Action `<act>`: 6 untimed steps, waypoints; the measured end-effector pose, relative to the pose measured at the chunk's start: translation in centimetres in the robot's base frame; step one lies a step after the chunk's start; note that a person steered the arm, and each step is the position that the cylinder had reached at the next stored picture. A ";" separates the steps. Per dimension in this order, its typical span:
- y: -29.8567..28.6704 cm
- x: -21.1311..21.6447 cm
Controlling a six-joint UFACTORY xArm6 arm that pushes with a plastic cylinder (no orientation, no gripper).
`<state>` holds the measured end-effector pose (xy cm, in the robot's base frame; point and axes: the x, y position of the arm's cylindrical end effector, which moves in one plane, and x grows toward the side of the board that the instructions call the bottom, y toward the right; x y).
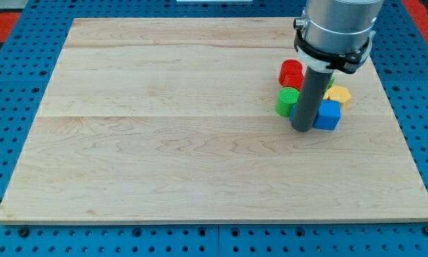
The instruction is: Move the blue triangle along with the group of blocks a bit up
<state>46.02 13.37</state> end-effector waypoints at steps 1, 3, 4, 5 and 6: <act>0.0 -0.7; 0.0 -2.3; 0.0 -2.3; 0.0 -2.9; 0.0 -3.8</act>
